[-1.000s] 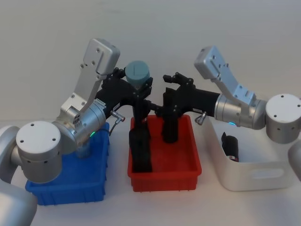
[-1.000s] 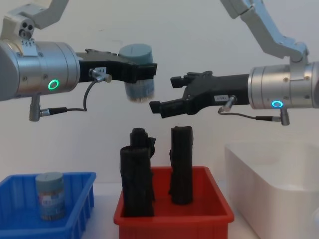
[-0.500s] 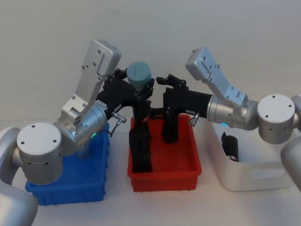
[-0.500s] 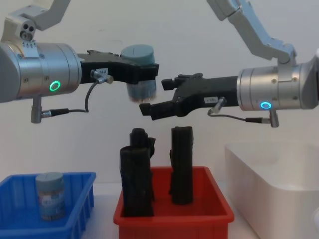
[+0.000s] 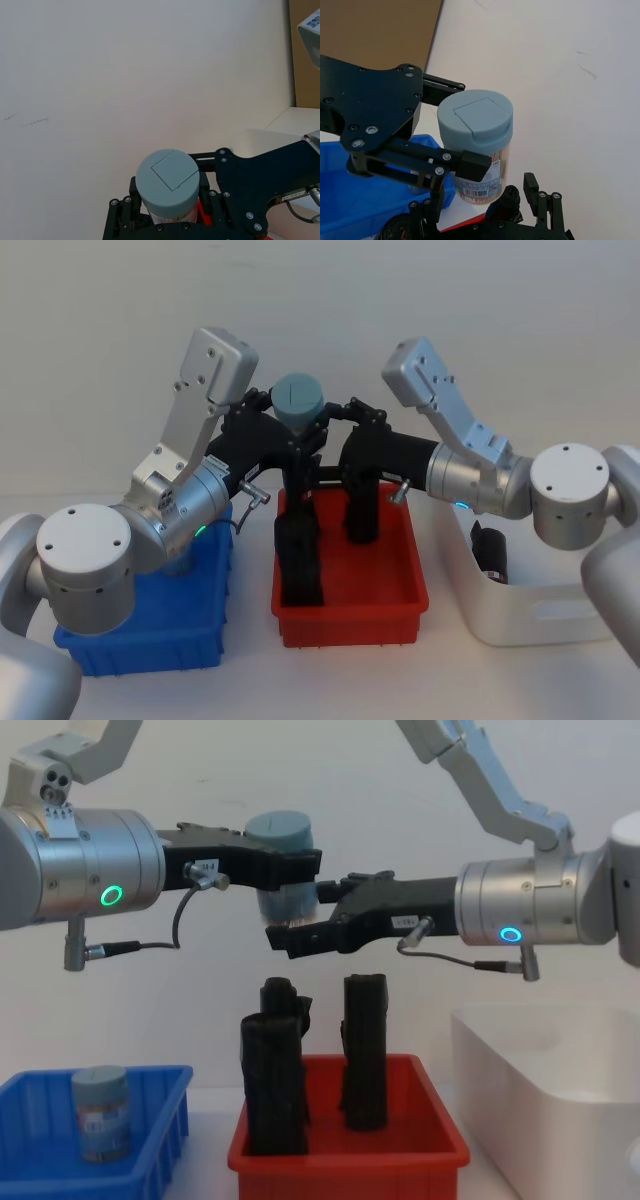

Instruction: Pick the cotton swabs from the blue box and place them into the white box.

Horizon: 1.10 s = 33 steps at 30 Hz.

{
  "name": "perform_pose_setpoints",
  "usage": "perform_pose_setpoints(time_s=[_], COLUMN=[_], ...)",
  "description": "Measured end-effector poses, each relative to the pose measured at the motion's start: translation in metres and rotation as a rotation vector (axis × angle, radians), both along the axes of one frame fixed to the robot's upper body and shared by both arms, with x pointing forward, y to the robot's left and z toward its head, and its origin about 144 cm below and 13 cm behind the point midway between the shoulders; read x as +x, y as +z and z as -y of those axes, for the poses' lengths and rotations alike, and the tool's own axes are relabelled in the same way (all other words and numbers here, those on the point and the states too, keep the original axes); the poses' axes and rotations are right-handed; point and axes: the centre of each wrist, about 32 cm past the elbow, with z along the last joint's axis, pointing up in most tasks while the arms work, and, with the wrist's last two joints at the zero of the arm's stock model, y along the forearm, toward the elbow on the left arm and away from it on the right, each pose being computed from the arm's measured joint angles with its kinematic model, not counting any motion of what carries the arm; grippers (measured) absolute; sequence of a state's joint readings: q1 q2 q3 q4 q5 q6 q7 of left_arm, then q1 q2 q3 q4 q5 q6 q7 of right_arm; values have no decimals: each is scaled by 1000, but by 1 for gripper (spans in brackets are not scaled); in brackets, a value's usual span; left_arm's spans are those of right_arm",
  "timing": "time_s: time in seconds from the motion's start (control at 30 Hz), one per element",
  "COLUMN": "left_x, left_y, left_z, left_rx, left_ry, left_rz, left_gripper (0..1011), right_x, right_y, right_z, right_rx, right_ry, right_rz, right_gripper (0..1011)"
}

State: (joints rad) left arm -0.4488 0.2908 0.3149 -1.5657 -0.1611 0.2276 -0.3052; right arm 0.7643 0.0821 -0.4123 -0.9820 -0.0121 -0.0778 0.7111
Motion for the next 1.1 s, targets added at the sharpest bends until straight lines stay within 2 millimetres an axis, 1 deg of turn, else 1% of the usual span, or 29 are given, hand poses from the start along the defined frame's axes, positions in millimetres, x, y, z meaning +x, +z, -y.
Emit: perform_pose_setpoints(time_s=[0.57, 0.93, 1.0, 1.1], left_x=[-2, -2, -2, -2], left_y=[-1, -1, -1, -1], left_z=[0, 0, 0, 0], left_rx=[1, 2, 3, 2], left_ry=[4, 6, 7, 7], left_rz=[-4, -7, -7, -7], left_gripper=[676, 676, 676, 676], right_x=[1, 2, 2, 2], right_y=[-1, -1, -1, -1], right_z=[-14, -20, -20, -21], right_rx=[28, 40, 41, 42], right_ry=[-10, -16, -17, -18], right_rz=[-44, -57, -58, -61], right_gripper=[1002, 1001, 980, 906])
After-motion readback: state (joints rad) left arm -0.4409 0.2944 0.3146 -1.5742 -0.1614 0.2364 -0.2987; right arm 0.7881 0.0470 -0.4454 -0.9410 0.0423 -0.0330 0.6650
